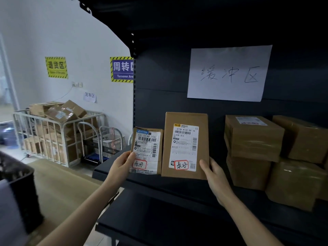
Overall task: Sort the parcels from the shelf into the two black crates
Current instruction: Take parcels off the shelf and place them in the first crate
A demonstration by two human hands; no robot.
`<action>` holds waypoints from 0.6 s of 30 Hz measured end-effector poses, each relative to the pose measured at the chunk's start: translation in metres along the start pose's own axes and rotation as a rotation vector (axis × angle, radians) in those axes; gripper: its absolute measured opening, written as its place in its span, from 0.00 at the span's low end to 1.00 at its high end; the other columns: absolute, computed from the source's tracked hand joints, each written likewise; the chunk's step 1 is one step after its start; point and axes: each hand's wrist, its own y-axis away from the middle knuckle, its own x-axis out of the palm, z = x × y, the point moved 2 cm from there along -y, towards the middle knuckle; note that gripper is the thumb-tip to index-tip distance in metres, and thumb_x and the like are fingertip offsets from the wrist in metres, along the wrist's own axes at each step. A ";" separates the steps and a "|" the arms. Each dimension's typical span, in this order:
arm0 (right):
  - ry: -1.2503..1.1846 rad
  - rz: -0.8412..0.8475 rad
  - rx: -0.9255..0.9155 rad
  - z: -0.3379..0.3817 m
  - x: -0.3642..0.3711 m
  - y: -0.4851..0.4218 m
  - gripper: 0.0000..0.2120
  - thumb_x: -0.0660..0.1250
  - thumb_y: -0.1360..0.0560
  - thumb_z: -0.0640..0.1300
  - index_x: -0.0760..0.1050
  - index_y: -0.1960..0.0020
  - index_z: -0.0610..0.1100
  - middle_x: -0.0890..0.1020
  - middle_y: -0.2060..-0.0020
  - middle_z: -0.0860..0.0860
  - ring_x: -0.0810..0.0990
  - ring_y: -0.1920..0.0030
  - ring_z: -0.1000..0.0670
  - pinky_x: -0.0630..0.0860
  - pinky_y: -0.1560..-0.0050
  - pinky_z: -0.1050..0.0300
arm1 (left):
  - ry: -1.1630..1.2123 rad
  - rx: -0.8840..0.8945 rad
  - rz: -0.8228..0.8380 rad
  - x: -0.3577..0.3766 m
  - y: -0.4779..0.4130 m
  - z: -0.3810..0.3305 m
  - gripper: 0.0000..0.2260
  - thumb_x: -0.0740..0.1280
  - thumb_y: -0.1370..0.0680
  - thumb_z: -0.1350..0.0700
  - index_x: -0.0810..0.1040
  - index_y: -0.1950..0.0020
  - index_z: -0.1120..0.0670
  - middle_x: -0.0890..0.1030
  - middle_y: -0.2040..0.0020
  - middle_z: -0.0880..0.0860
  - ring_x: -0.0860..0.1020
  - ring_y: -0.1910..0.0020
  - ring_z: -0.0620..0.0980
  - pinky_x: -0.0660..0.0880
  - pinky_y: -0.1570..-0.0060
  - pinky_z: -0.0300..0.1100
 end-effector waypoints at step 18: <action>-0.199 0.368 -0.098 0.033 0.160 0.043 0.13 0.63 0.23 0.49 0.68 0.40 0.52 0.78 0.49 0.58 0.75 0.48 0.59 0.70 0.55 0.66 | -0.130 -0.040 -0.395 -0.172 0.122 -0.022 0.11 0.58 0.20 0.50 0.76 0.44 0.53 0.83 0.50 0.52 0.81 0.50 0.49 0.77 0.48 0.43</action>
